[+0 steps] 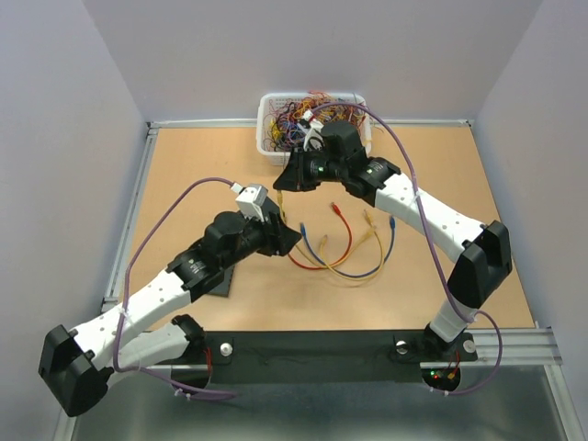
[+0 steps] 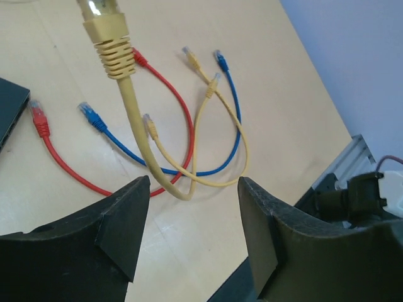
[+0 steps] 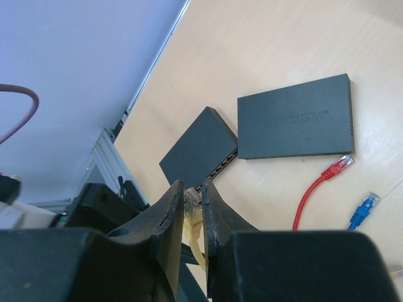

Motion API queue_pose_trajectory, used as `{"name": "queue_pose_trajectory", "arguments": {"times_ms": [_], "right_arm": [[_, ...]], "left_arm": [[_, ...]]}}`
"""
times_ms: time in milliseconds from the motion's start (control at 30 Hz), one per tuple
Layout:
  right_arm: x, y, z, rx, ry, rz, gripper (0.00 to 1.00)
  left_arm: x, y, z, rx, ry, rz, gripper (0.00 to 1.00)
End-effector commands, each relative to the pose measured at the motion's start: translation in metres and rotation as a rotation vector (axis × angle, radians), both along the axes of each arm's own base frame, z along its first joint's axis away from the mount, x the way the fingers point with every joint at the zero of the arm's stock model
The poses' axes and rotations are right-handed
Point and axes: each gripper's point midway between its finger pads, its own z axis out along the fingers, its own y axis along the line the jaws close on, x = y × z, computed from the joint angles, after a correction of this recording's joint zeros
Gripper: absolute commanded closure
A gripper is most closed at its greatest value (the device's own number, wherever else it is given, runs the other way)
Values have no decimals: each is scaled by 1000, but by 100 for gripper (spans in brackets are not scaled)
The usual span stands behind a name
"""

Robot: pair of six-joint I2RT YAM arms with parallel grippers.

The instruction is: Insert the plug into the switch port

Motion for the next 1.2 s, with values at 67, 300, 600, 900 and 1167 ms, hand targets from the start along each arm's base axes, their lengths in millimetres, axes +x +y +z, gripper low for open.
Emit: {"name": "queue_pose_trajectory", "arguments": {"times_ms": [67,300,600,900,1167], "right_arm": [[-10,-1,46,90,-72,11,80],[-15,-6,57,111,-77,5,80],[-17,-8,52,107,-52,-9,49],[10,-36,62,-10,-100,-241,19],[-8,-27,84,-90,-196,-326,28]], "left_arm": [[23,-2,-2,-7,-26,165,34],[31,10,-2,-34,-39,282,60],[21,26,26,-118,-121,322,100],[28,38,17,-61,-69,450,100],[40,36,0,99,21,632,100]]}}
